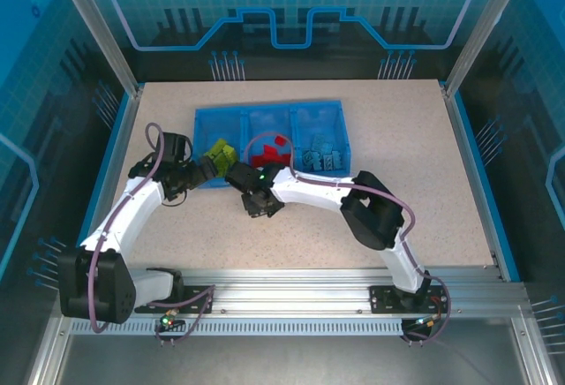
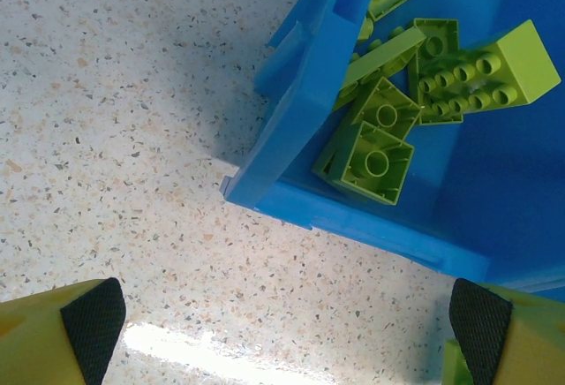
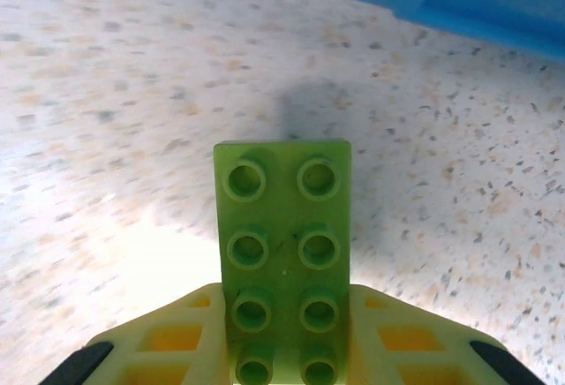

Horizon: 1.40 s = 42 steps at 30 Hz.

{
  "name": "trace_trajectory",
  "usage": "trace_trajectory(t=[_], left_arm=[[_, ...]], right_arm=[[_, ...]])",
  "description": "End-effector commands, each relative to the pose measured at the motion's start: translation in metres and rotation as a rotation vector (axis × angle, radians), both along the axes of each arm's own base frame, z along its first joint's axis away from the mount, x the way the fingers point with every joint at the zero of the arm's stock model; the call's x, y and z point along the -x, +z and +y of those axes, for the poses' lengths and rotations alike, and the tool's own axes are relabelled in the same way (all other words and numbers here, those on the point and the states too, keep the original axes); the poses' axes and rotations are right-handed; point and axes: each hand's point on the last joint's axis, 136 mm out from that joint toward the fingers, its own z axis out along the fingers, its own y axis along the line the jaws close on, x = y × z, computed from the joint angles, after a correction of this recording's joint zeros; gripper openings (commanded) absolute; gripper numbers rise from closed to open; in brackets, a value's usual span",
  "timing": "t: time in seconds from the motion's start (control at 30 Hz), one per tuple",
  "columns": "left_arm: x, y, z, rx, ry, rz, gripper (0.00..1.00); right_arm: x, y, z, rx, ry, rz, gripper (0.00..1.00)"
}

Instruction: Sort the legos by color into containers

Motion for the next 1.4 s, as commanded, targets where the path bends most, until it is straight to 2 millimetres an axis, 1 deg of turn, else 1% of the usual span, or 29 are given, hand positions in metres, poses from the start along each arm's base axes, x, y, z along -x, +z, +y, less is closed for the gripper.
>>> trace_trajectory(t=[0.0,0.1,0.17,0.33,0.4,0.47,0.53,0.57,0.67,0.73,0.77,0.83,0.87,0.9,0.93,1.0,1.1,1.17,1.23,1.3,1.37], left_arm=[[0.004,0.002,0.003,0.001,0.001,-0.007,0.99],[0.005,0.0,0.005,-0.003,0.007,-0.001,0.99],[0.006,-0.002,0.005,0.001,0.01,0.002,0.99],[0.01,-0.006,0.008,0.006,0.026,0.013,0.99],[0.013,-0.009,0.011,0.01,0.039,0.017,0.99],[0.015,-0.011,0.013,0.013,0.055,0.019,0.99],[0.018,-0.013,0.015,0.014,0.067,0.02,0.99],[0.02,-0.014,0.016,0.016,0.069,0.022,0.99],[0.023,-0.015,0.018,0.013,0.084,0.025,0.99],[0.025,-0.016,0.017,0.02,0.088,0.024,0.99],[0.026,-0.017,0.016,0.023,0.089,0.026,0.99],[0.027,-0.018,0.016,0.027,0.091,0.032,0.99],[0.028,-0.019,0.016,0.027,0.092,0.035,0.99],[0.029,-0.02,0.016,0.026,0.092,0.038,0.99],[0.029,-0.02,0.016,0.026,0.092,0.039,0.99],[0.031,-0.02,0.017,0.025,0.094,0.042,0.99],[0.033,-0.02,0.017,0.023,0.095,0.04,0.99],[0.033,-0.019,0.017,0.024,0.095,0.038,0.99],[0.033,-0.019,0.017,0.025,0.094,0.042,0.99],[0.034,-0.018,0.017,0.023,0.094,0.044,0.99],[0.034,-0.016,0.018,0.013,0.097,0.042,0.99]], right_arm=[[0.003,0.045,0.013,-0.099,0.074,-0.025,0.3],[-0.007,0.07,0.03,-0.166,0.105,-0.056,0.3],[-0.017,0.079,0.043,-0.208,0.116,-0.063,0.3],[-0.052,0.097,0.08,-0.29,0.156,-0.089,0.3],[-0.069,0.096,0.087,-0.282,0.156,-0.098,0.3],[-0.085,0.084,0.09,-0.278,0.138,-0.082,0.3],[-0.102,0.078,0.09,-0.289,0.115,-0.074,0.3],[-0.108,0.078,0.091,-0.301,0.107,-0.073,0.3],[-0.122,0.068,0.088,-0.327,0.075,-0.046,0.3],[-0.125,0.065,0.09,-0.345,0.078,-0.038,0.32],[-0.125,0.063,0.09,-0.351,0.081,-0.031,0.36],[-0.124,0.059,0.093,-0.362,0.098,-0.015,0.45],[-0.122,0.058,0.093,-0.363,0.102,-0.008,0.48],[-0.121,0.058,0.094,-0.365,0.11,-0.004,0.55],[-0.12,0.057,0.094,-0.365,0.112,-0.003,0.65],[-0.117,0.061,0.095,-0.371,0.121,-0.006,0.74],[-0.113,0.076,0.099,-0.397,0.136,-0.031,0.88],[-0.11,0.09,0.103,-0.418,0.158,-0.058,0.93],[-0.107,0.109,0.106,-0.443,0.175,-0.086,1.0],[-0.105,0.129,0.104,-0.455,0.183,-0.119,1.0],[-0.103,0.149,0.096,-0.455,0.191,-0.165,1.0]])
